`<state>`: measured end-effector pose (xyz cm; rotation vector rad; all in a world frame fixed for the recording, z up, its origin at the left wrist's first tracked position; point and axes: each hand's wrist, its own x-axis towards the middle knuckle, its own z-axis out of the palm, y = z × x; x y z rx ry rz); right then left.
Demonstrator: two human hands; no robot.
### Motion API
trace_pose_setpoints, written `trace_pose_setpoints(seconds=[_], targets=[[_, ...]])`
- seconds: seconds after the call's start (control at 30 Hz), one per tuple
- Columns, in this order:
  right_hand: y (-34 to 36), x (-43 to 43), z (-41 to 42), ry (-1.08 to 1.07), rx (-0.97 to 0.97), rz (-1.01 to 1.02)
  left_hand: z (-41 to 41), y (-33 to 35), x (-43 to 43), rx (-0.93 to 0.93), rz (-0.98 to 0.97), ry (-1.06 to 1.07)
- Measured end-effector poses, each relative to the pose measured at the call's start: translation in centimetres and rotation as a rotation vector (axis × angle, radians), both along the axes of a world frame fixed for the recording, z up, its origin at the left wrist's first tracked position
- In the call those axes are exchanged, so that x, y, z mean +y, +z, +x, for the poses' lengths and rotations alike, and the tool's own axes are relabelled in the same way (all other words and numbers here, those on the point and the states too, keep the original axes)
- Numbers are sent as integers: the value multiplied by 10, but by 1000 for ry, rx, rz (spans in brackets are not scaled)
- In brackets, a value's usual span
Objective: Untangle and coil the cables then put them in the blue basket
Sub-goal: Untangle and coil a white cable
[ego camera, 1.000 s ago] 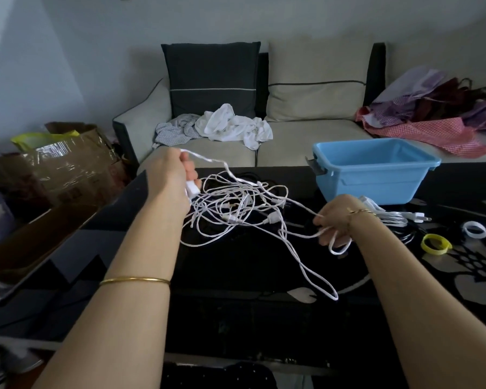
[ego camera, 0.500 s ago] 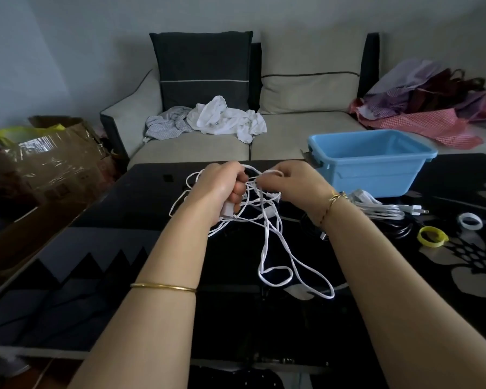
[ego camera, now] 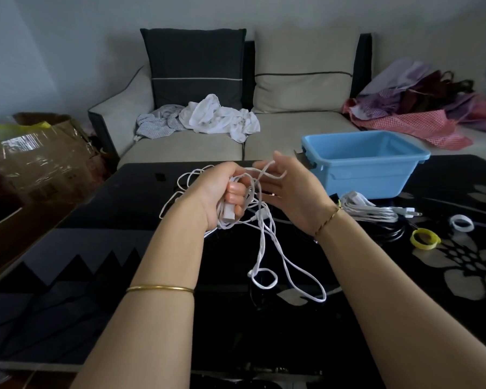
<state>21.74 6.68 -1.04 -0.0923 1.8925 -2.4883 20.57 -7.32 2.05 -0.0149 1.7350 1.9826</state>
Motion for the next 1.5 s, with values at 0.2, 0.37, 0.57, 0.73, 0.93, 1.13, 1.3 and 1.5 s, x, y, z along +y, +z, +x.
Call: trace_pose_setpoints(seconds=[0.2, 0.37, 0.57, 0.73, 0.93, 1.13, 1.3, 1.5], targets=[[-6, -11, 3, -115, 241, 250, 3, -1, 3, 6, 39, 19], [-10, -3, 0, -180, 132, 73, 4, -2, -6, -137, 372, -126], [-17, 15, 4, -149, -125, -6, 0, -3, -24, -207, 896, -164], [-19, 16, 11, 37, -186, 435, -4, -8, -23, -116, 1042, 118], [1, -1, 28, 377, -123, 815, -11, -7, -23, 9, 1134, 329], [13, -1, 44, 575, 10, 868, -19, -13, -22, 177, 845, 554], [29, 5, 48, 364, 152, 936, -5, -17, -4, 577, 58, 516], [30, 25, 36, -157, 298, 979, 9, -9, 6, 879, -600, 137]])
